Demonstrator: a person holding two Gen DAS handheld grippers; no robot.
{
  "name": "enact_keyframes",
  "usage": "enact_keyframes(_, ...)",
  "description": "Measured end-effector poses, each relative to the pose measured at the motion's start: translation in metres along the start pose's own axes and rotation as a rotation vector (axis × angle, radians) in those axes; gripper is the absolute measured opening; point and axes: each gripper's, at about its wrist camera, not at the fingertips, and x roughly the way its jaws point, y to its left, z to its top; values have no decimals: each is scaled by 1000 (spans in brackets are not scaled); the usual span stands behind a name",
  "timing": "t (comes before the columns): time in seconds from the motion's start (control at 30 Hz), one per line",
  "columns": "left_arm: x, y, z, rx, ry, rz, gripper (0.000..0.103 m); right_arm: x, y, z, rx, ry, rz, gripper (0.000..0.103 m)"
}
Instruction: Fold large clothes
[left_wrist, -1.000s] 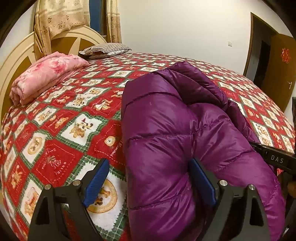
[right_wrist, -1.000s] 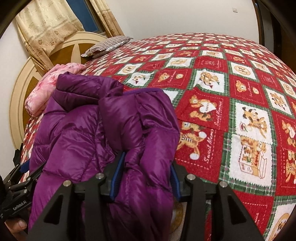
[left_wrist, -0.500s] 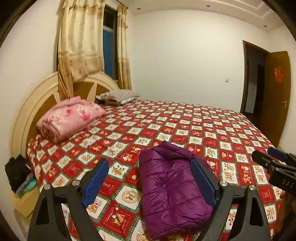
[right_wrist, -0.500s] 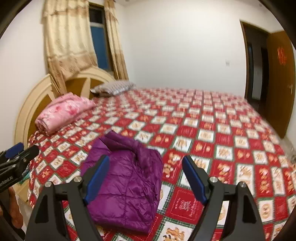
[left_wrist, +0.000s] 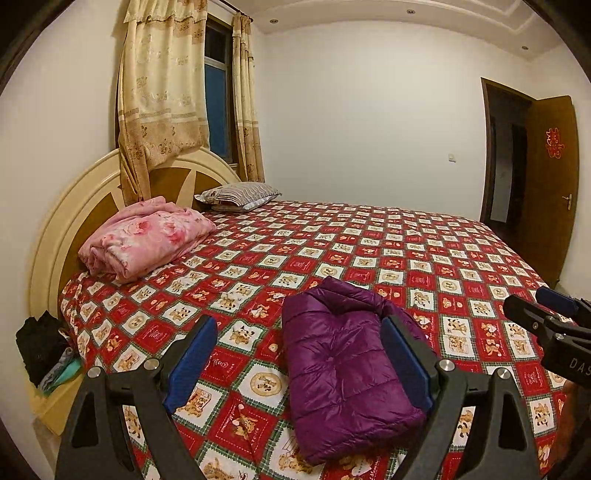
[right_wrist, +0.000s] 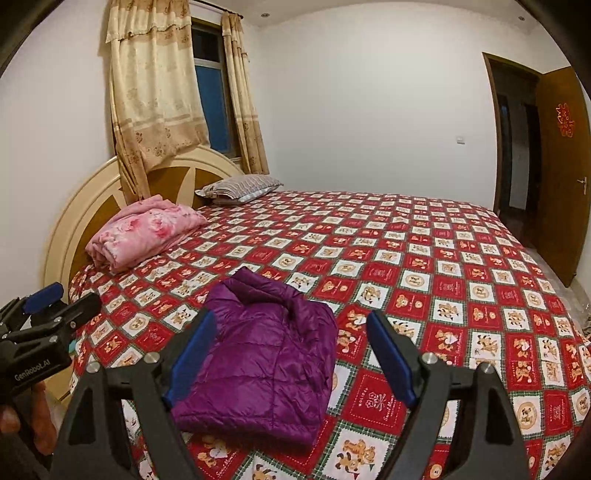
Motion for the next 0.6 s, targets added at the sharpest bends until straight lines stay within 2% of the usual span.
enact_keyframes(0.6, 7, -4, -3, 12, 16, 3, 90, 4, 1, -5, 12, 14, 7, 86)
